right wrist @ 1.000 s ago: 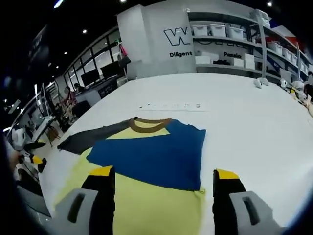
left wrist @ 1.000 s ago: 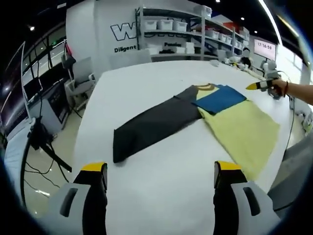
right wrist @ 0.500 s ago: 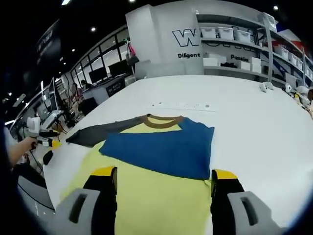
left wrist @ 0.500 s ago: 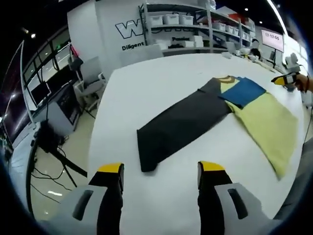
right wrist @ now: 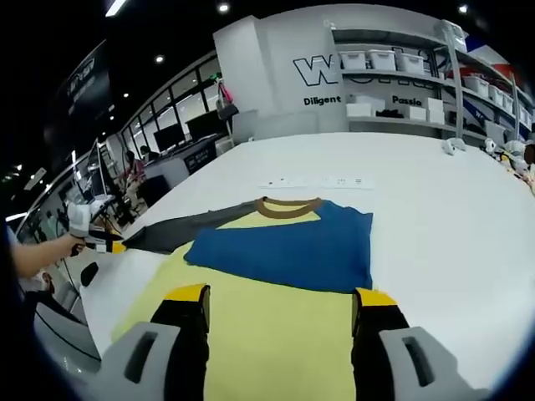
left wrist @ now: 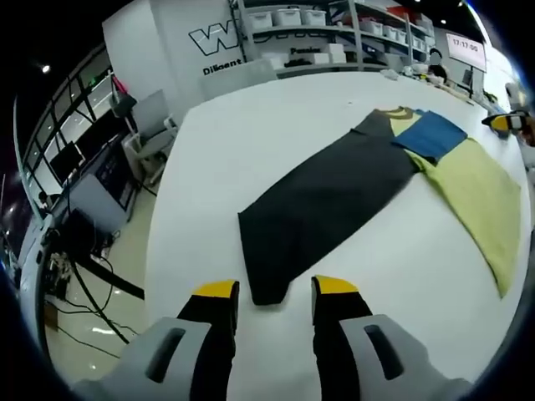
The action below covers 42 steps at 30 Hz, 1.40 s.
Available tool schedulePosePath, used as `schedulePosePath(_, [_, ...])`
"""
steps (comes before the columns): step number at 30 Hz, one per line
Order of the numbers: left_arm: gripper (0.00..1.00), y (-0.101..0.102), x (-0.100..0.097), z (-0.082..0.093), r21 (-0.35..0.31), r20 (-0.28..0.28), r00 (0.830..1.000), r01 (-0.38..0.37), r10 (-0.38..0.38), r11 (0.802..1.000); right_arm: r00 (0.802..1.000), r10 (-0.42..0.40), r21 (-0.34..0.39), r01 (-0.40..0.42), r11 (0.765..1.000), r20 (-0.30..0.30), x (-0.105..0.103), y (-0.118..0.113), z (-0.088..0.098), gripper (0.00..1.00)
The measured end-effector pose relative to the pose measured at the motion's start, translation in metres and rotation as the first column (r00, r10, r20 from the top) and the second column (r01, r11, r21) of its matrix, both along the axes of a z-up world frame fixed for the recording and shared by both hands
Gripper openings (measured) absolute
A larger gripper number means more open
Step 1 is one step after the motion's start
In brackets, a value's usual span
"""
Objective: Fold the garment on the visible template until the final outline fits inside the template.
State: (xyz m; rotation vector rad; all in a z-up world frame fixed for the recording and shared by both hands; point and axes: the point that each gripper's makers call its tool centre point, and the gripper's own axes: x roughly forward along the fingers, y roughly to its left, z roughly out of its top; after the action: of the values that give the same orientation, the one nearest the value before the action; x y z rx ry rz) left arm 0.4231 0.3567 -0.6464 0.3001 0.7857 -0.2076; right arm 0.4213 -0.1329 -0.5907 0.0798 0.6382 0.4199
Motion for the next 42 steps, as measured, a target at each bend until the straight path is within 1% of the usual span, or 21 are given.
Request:
schedulePosePath(2, [0.28, 0.000, -0.001, -0.003, 0.006, -0.014, 1.000, 0.009, -0.009, 1.000, 1.000, 0.004, -0.014, -0.004, 1.000, -0.006, -0.003, -0.001, -0.003, 0.64])
schedulePosePath(3, [0.26, 0.001, -0.002, -0.006, 0.009, -0.029, 1.000, 0.009, -0.008, 1.000, 1.000, 0.007, -0.019, -0.007, 1.000, -0.013, -0.005, -0.001, -0.005, 0.63])
schedulePosePath(6, [0.18, 0.001, -0.002, -0.008, -0.002, -0.040, 0.999, 0.004, -0.004, 1.000, 1.000, 0.003, -0.024, -0.003, 1.000, -0.013, -0.008, -0.004, -0.005, 0.62])
schedulePosePath(9, [0.14, 0.003, 0.001, -0.010, 0.001, -0.049, 0.999, -0.004, 0.004, 1.000, 1.000, -0.002, -0.022, 0.002, 1.000, -0.010, -0.009, -0.005, -0.003, 0.61])
schedulePosePath(11, [0.13, 0.003, 0.003, -0.010, -0.010, -0.055, 0.998, -0.008, 0.007, 1.000, 1.000, -0.004, -0.025, 0.003, 1.000, -0.011, -0.009, -0.006, -0.004, 0.61])
schedulePosePath(15, [0.11, 0.001, 0.003, -0.011, -0.003, -0.068, 0.998, 0.013, -0.014, 1.000, 1.000, 0.000, -0.030, 0.000, 1.000, -0.009, -0.010, -0.004, -0.004, 0.59])
schedulePosePath(18, [0.08, 0.001, 0.003, -0.011, -0.013, -0.074, 0.997, 0.008, -0.009, 1.000, 1.000, 0.007, -0.037, -0.007, 0.999, -0.011, -0.011, -0.002, -0.004, 0.59])
schedulePosePath(20, [0.05, 0.001, 0.003, -0.008, -0.023, -0.072, 0.997, 0.002, -0.003, 1.000, 1.000, 0.012, -0.043, -0.012, 0.999, -0.006, -0.012, -0.001, -0.003, 0.58])
schedulePosePath(21, [0.02, 0.001, 0.003, -0.005, -0.028, -0.066, 0.998, -0.004, 0.002, 1.000, 1.000, 0.013, -0.041, -0.013, 0.999, -0.005, -0.012, 0.000, -0.002, 0.58])
schedulePosePath(22, [0.01, 0.001, 0.003, -0.004, -0.029, -0.062, 0.998, -0.006, 0.004, 1.000, 1.000, 0.013, -0.038, -0.013, 0.999, -0.002, -0.011, 0.000, -0.001, 0.58])
schedulePosePath(27, [0.00, 0.000, 0.002, -0.001, -0.036, -0.062, 0.998, -0.011, 0.009, 0.999, 1.000, 0.017, -0.035, -0.017, 0.999, 0.001, -0.012, 0.003, 0.001, 0.57])
schedulePosePath(29, [0.00, 0.000, 0.001, 0.001, -0.046, -0.061, 0.998, -0.028, 0.025, 0.999, 1.000, 0.021, -0.035, -0.021, 0.999, 0.003, -0.013, 0.004, 0.002, 0.56])
schedulePosePath(30, [0.00, 0.000, 0.001, 0.003, -0.057, -0.058, 0.998, -0.037, 0.034, 0.998, 1.000, 0.023, -0.035, -0.023, 0.999, 0.003, -0.014, 0.004, 0.002, 0.56])
schedulePosePath(34, [0.00, -0.002, 0.002, 0.009, -0.060, -0.048, 0.998, -0.039, 0.036, 0.997, 1.000, 0.025, -0.036, -0.025, 0.999, 0.002, -0.016, 0.005, 0.002, 0.56])
schedulePosePath(39, [0.00, -0.004, 0.005, 0.024, -0.060, -0.027, 0.998, -0.057, 0.056, 0.997, 1.000, 0.029, -0.033, -0.029, 0.999, 0.007, -0.017, 0.006, 0.005, 0.55])
schedulePosePath(42, [0.00, -0.013, 0.008, 0.035, -0.085, -0.017, 0.999, -0.049, 0.048, 0.995, 0.999, 0.041, -0.040, -0.041, 0.998, 0.009, -0.019, 0.007, 0.005, 0.56])
